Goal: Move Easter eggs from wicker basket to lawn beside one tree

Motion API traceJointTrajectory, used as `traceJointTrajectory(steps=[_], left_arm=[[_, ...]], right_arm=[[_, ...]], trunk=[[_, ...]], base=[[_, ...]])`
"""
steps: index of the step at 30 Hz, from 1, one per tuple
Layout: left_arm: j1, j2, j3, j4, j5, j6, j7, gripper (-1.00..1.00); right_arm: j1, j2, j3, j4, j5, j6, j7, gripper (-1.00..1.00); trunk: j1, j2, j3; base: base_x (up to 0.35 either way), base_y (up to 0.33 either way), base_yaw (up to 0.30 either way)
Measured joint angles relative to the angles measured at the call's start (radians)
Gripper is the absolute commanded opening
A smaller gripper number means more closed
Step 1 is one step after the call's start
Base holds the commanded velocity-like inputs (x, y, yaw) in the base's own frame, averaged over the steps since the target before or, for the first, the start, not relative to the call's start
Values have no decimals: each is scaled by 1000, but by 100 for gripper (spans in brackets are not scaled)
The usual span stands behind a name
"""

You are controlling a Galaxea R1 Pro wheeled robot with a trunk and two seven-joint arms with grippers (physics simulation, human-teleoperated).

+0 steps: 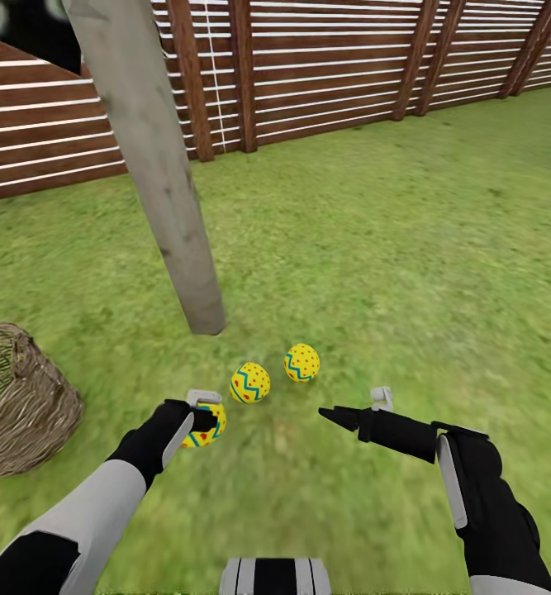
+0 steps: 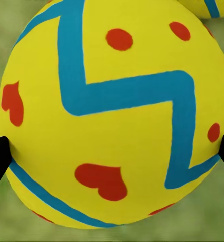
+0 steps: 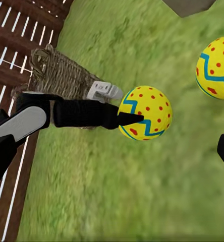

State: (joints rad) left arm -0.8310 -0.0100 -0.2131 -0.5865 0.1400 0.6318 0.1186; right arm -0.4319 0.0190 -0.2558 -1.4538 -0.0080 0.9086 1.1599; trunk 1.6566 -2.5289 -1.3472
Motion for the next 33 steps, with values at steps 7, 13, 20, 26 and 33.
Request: traceJointTrajectory(steps=[7,13,20,26,33], left_arm=[[0,0,0,0,0,-11,0,-100],[0,0,0,-1,0,-11,0,-100],[0,0,0,-1,0,-13,2,-100],[0,0,0,-1,0,-14,3,-100],[0,0,0,-1,0,-15,5,-100]], right_arm=[[0,0,-1,0,-2,-1,1,100],[0,0,-1,0,-2,0,1,100],[0,0,-1,0,-2,-1,1,100],[0,0,0,0,-2,0,0,100],[0,0,0,0,-2,0,0,100]], trunk=[[3,-2,-27],[6,-3,-50],[6,-3,-50],[9,-4,-74],[12,-6,-101]], base=[[0,0,0],[0,0,0],[0,0,0],[0,0,0],[0,0,0]])
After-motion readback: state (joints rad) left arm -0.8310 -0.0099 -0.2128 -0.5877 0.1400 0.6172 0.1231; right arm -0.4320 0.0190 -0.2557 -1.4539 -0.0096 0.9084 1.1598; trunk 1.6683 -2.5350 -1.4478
